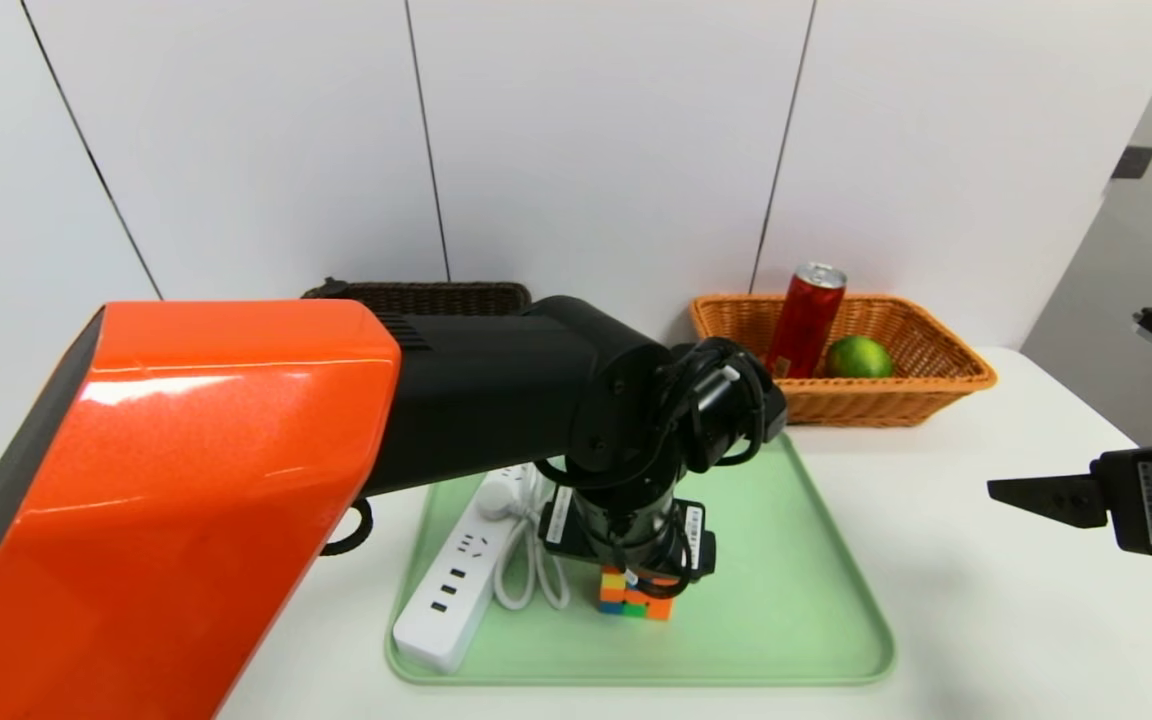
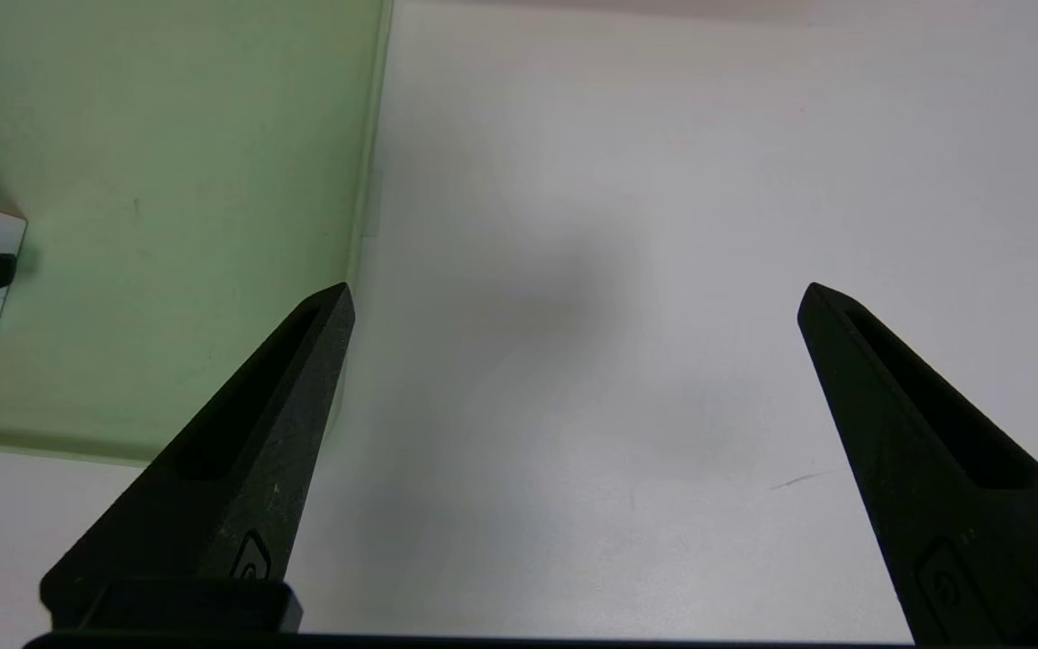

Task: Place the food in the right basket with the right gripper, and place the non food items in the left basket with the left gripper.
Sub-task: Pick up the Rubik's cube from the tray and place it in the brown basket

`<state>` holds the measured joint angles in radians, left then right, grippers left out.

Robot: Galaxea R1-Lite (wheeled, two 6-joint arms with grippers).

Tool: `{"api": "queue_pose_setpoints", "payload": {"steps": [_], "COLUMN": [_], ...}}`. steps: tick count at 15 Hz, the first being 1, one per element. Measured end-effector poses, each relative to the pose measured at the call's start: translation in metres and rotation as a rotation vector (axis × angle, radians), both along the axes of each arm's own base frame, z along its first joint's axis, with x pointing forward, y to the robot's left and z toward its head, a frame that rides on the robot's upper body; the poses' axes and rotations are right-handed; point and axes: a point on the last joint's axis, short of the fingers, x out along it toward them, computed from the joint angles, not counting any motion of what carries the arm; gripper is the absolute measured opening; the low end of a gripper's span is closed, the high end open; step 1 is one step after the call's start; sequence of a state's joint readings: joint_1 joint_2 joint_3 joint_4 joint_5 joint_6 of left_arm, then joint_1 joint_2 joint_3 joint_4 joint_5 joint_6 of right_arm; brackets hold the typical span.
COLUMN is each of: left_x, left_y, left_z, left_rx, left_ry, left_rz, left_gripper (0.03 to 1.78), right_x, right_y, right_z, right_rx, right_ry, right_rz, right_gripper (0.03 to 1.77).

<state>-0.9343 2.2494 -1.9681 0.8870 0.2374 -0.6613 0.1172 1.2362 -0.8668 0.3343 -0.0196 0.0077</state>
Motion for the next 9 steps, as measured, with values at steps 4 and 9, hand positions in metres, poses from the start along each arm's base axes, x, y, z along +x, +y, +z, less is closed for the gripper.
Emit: {"api": "queue_pose_setpoints", "payload": {"steps": [4, 9], "left_x": [0.0003, 0.0004], "left_y": [-0.0004, -0.0006], "left_z": [-0.0017, -0.0015], "left_rx": [0.004, 0.001], "left_ry": [0.003, 0.002], "left_rz": [-0.001, 0.001], "left_gripper": [1.35, 0.99], "right_x": [0.0007, 0.0007], "right_y": [0.0001, 0.0002], "right_z": [-0.0004, -0.0006], "right_rx": [-0.001, -0.002], "right_ry": [0.002, 0.003], "right_rz": [-0.001, -0.001], "right_gripper": [1.70, 1.70]}}
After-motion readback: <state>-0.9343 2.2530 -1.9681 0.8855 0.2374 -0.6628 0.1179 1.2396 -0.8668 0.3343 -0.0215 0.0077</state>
